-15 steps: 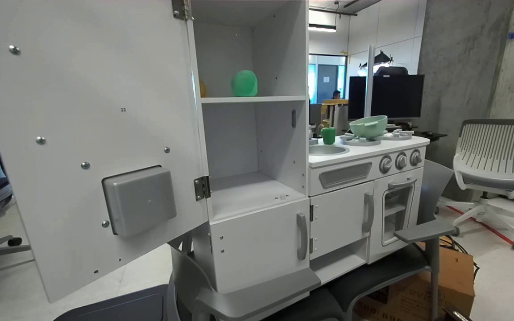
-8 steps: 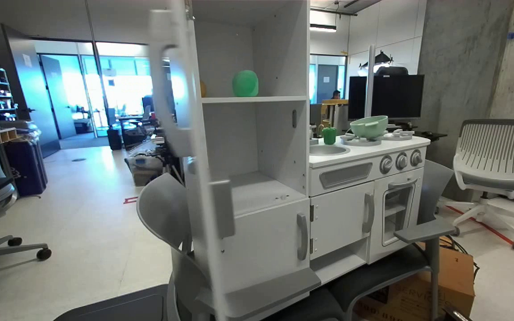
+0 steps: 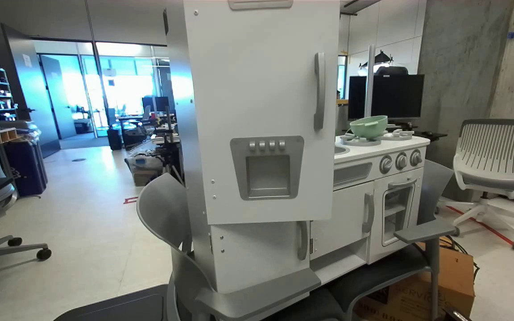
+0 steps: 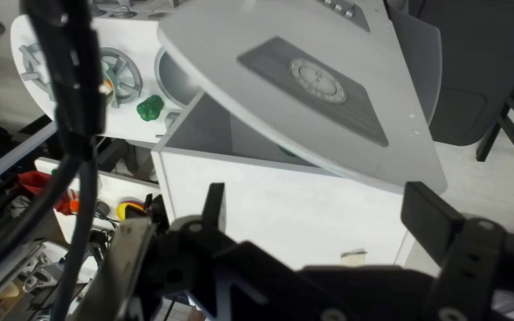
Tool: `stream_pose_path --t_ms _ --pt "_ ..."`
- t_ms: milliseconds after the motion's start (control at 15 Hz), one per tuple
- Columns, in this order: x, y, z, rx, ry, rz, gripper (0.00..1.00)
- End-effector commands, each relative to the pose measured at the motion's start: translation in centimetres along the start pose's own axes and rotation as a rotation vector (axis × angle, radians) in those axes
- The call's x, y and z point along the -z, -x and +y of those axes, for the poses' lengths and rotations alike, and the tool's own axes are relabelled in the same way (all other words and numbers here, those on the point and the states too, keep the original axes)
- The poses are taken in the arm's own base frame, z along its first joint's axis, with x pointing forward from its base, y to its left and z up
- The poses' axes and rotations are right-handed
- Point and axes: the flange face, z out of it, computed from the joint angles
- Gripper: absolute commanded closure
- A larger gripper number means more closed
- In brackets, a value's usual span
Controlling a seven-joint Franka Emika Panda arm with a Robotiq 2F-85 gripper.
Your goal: Put the green and orange sponges inside the top part of the fridge then close it
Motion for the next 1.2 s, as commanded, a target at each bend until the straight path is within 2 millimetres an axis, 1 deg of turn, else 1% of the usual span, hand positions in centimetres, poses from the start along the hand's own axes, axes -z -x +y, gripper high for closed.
stream_pose_path --t_ms 0,67,133,200,267,333,400,533,667,933,1000,1133 --pt "2.4 1.5 4.9 0.074 -0.025 -0.045 0.0" --pt "2.8 2.1 6.4 0.112 -0.032 -0.069 0.0" --pt "3.2 2.7 6.8 0.144 -0.034 -0.094 0.0" --pt "2.9 3.1 7.0 0.172 -0.021 -0.127 0.0" --pt "2.1 3.4 6.9 0.207 -0.011 -0.176 0.0" --pt "1.8 3.9 6.4 0.239 0.002 -0.221 0.0" --pt "1.1 4.4 6.0 0.274 -0.005 -0.274 0.0" --pt "-0.9 4.6 4.8 0.316 -0.015 -0.352 0.0" --pt "-2.9 4.2 3.4 0.329 0.007 -0.397 0.0" --pt "-7.2 4.5 1.1 0.393 0.008 -0.541 0.0" --pt "-8.4 4.3 0.5 0.41 0.011 -0.556 0.0" --pt "-9.8 4.2 -0.5 0.434 0.019 -0.582 0.0"
